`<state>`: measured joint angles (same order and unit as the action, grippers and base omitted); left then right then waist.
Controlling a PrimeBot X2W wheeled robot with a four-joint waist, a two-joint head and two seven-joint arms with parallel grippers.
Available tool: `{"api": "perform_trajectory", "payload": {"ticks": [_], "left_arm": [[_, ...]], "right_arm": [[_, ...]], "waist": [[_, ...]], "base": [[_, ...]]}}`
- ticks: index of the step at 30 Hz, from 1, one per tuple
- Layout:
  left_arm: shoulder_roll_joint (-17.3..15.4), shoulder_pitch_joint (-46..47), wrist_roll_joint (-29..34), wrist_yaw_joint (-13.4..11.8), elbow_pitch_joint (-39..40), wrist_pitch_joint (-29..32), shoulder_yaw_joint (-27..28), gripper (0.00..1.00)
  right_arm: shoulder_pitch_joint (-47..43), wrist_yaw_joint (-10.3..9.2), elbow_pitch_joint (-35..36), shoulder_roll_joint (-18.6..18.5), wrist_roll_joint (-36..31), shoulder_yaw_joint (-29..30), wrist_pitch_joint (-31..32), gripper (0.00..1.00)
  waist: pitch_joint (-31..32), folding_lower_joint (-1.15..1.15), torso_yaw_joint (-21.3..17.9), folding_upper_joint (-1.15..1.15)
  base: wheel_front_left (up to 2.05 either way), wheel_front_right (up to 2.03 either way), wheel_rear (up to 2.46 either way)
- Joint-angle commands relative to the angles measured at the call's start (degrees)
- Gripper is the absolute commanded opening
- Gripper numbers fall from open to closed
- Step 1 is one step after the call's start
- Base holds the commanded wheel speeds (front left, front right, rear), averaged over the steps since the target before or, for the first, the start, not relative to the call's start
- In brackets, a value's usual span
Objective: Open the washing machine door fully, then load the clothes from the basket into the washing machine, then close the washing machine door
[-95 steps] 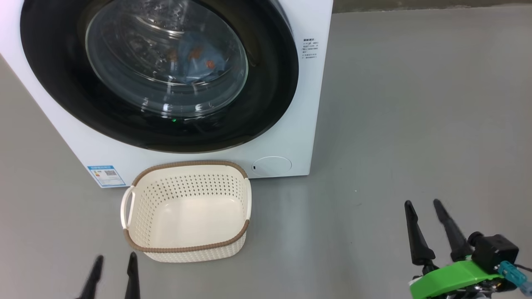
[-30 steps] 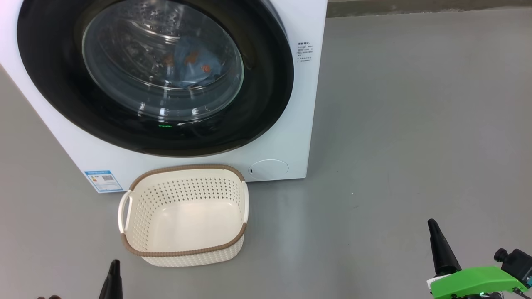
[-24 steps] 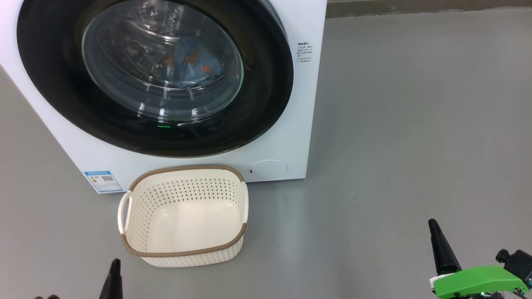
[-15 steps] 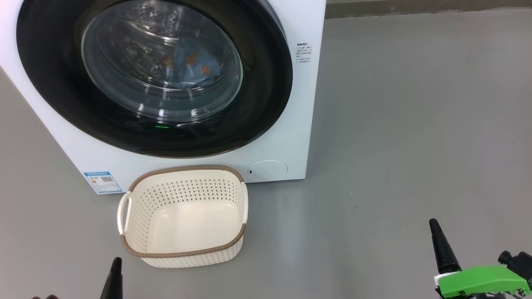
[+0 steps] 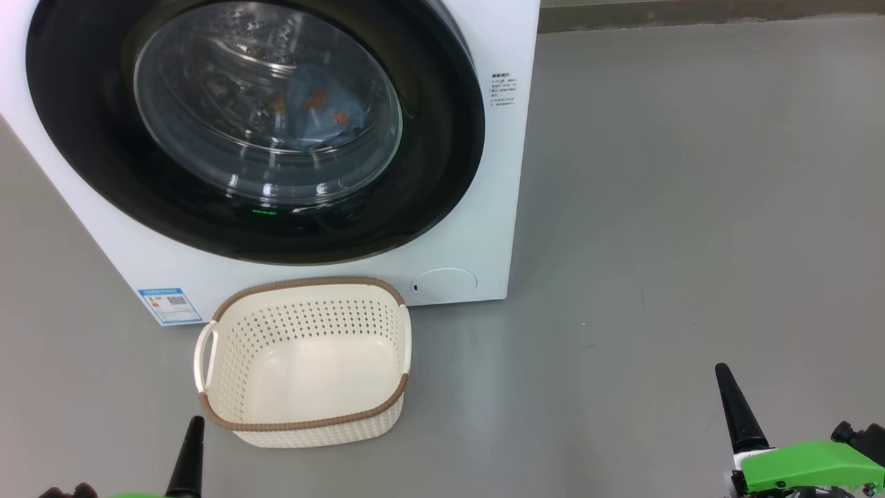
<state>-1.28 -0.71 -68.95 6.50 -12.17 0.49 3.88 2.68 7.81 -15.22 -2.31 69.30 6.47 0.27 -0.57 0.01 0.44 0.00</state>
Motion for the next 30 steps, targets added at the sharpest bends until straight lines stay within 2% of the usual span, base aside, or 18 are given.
{"api": "perform_trajectory", "payload": {"ticks": [1, 30], "left_arm": [[-1.24, 2.69, -1.51, 0.4, 0.87, 0.38, 1.49, 0.0], [-1.55, 6.21, -19.58, 0.89, -1.44, 5.1, 2.49, 0.0]], "right_arm": [[2.65, -0.23, 1.32, -0.48, 2.11, -0.67, 0.53, 0.0], [3.36, -0.3, 1.22, -0.55, 19.42, -0.07, 5.28, 0.0]], "waist": [[0.01, 0.0, -0.01, 0.0], [0.33, 0.0, -0.37, 0.0]], "base": [[0.0, 0.0, 0.0], [0.0, 0.0, 0.0]]}}
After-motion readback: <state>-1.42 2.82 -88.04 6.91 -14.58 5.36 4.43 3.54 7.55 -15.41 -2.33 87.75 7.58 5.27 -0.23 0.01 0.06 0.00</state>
